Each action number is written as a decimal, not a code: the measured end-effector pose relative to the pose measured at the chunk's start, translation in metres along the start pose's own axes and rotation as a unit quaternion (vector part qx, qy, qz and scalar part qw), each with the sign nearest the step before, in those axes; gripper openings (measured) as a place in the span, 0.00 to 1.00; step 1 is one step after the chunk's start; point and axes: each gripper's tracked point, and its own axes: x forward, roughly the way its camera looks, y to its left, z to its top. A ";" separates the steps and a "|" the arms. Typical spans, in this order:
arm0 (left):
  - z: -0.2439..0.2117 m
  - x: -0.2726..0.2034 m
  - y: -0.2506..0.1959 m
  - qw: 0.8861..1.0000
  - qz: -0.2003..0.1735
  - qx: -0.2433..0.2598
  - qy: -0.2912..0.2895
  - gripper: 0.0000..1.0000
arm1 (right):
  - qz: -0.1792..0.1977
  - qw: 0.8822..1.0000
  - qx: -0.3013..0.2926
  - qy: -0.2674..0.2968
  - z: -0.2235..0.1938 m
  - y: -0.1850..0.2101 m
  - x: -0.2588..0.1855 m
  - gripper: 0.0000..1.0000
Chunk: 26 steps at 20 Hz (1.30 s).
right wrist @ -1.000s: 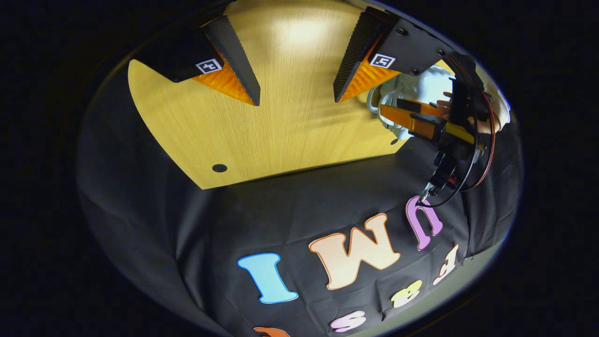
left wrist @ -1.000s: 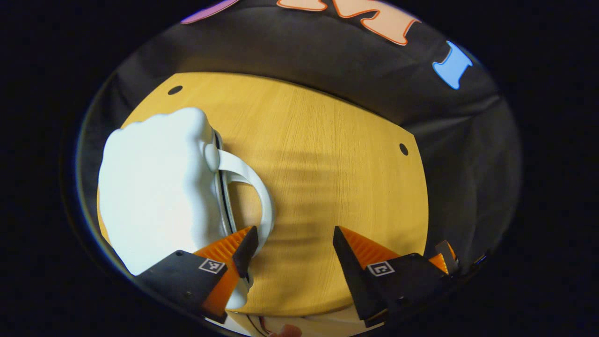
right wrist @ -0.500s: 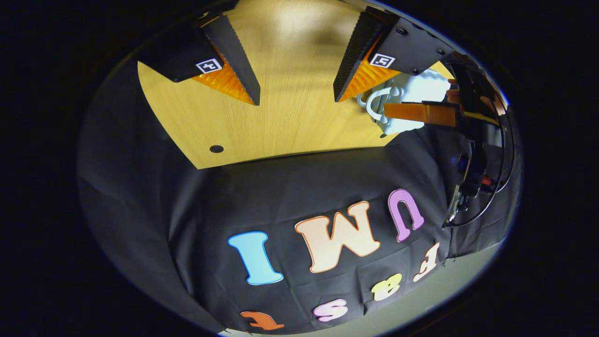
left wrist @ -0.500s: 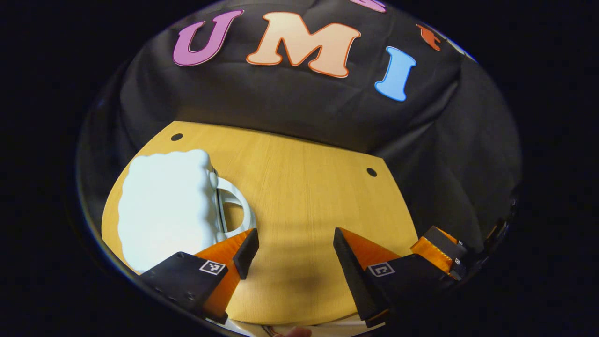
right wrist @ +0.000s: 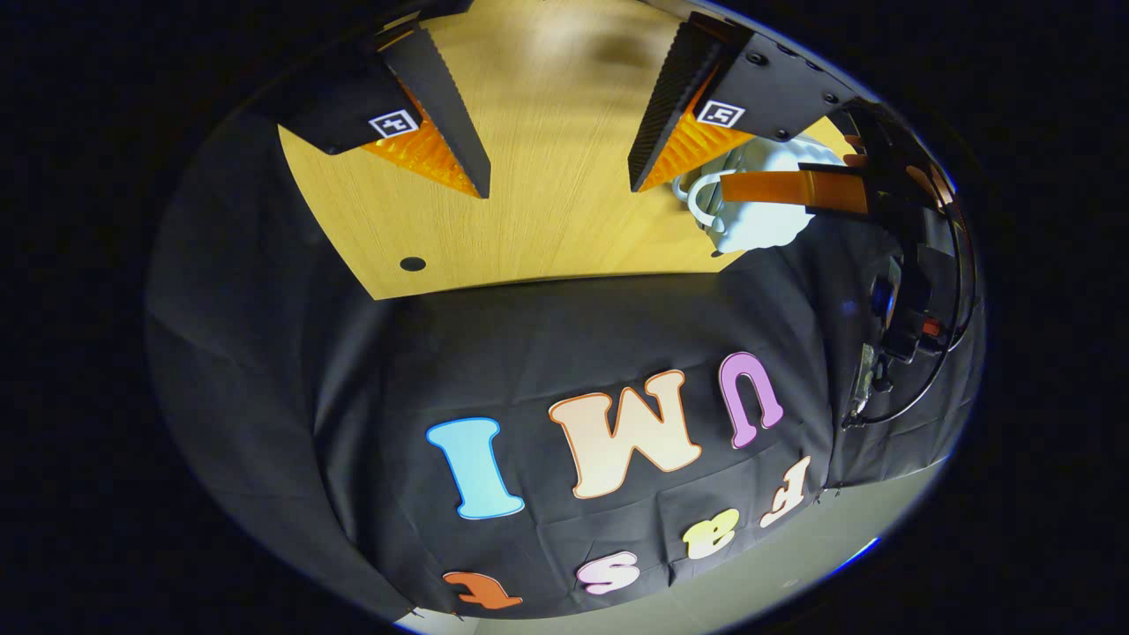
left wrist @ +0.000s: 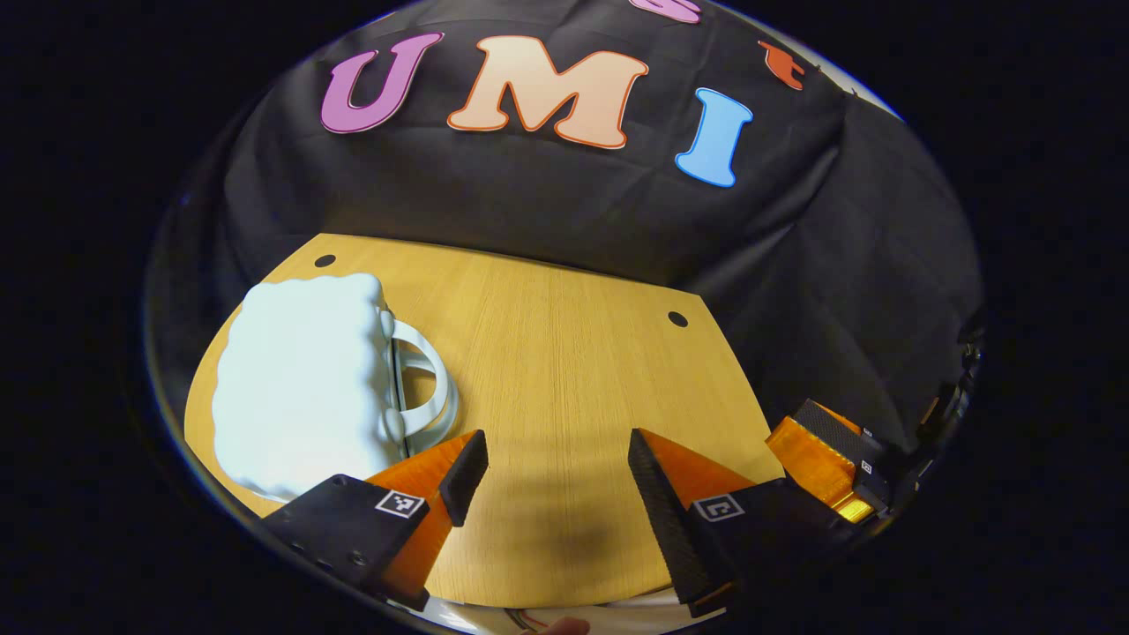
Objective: First open the suitcase, pack the skin care products into it, and then close the suitcase.
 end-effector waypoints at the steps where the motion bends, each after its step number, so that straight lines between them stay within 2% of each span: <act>1: -0.001 0.000 -0.001 1.000 0.000 0.002 0.000 0.94 | -0.002 1.000 -0.003 0.000 -0.001 -0.001 -0.001 0.98; 8: -0.004 -0.007 0.010 1.000 -0.007 0.012 0.012 0.95 | -0.018 1.000 -0.015 0.000 -0.005 0.006 -0.004 0.98; 12: 0.000 -0.014 0.027 0.999 -0.007 0.034 0.020 0.94 | -0.032 0.999 0.005 -0.008 0.002 0.014 -0.001 0.98; 18: 0.007 -0.028 0.052 0.997 -0.034 0.056 0.036 0.95 | -0.075 0.997 0.014 -0.019 0.011 0.019 0.001 0.98; 26: -0.001 -0.047 0.079 0.994 -0.061 0.068 0.056 0.95 | -0.095 0.995 0.018 -0.028 0.015 0.043 -0.014 0.98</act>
